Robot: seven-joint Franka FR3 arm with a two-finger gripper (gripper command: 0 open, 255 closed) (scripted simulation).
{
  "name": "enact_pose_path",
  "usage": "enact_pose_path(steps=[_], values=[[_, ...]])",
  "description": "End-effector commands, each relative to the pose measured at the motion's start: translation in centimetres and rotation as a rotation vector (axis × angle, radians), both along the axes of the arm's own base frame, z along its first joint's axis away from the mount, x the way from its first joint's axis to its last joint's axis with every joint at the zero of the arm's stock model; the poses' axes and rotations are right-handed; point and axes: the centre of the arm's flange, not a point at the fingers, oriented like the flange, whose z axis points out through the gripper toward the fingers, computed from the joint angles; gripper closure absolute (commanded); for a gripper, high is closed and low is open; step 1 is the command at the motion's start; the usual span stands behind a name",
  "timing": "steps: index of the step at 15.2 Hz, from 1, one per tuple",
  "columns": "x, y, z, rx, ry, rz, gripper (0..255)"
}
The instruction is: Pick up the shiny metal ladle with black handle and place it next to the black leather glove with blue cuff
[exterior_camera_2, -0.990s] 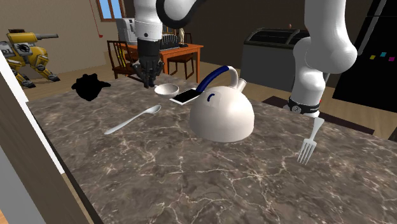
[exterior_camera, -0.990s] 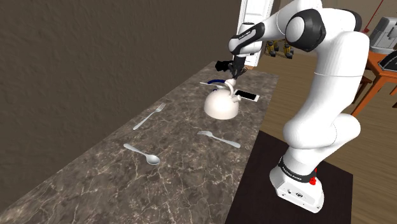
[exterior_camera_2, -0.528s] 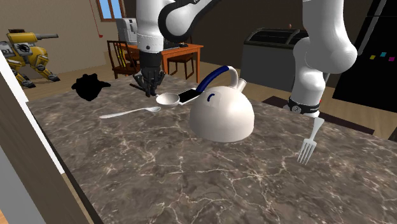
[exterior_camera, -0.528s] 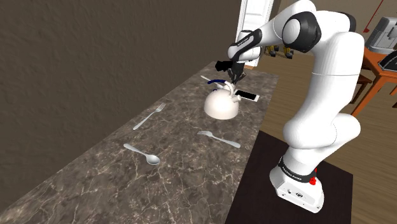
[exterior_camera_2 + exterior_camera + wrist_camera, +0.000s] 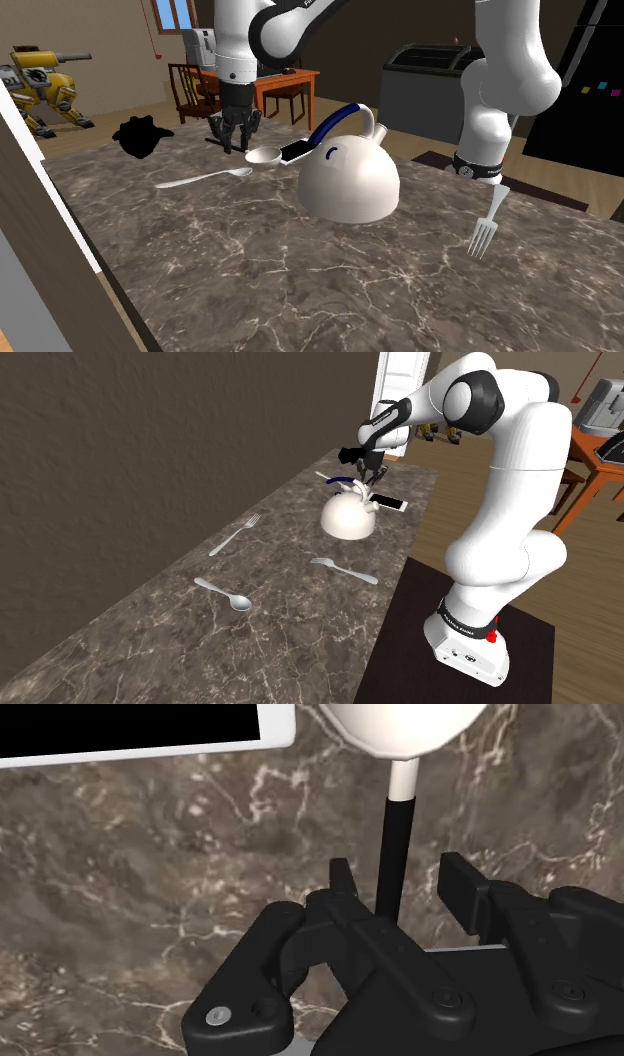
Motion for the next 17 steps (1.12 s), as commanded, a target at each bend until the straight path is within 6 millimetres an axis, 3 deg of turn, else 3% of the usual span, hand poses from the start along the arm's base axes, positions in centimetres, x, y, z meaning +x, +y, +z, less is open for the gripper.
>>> enact_pose_path(steps=[1, 5, 9, 17], values=[[0.0, 0.0, 0.0, 0.000, 0.000, 0.000, 0], [0.0, 0.0, 0.0, 0.000, 0.000, 0.000, 0], [-0.6, 0.5, 4.9, 0.000, 0.000, 0.000, 0], [-0.6, 0.5, 4.9, 0.000, 0.000, 0.000, 0]])
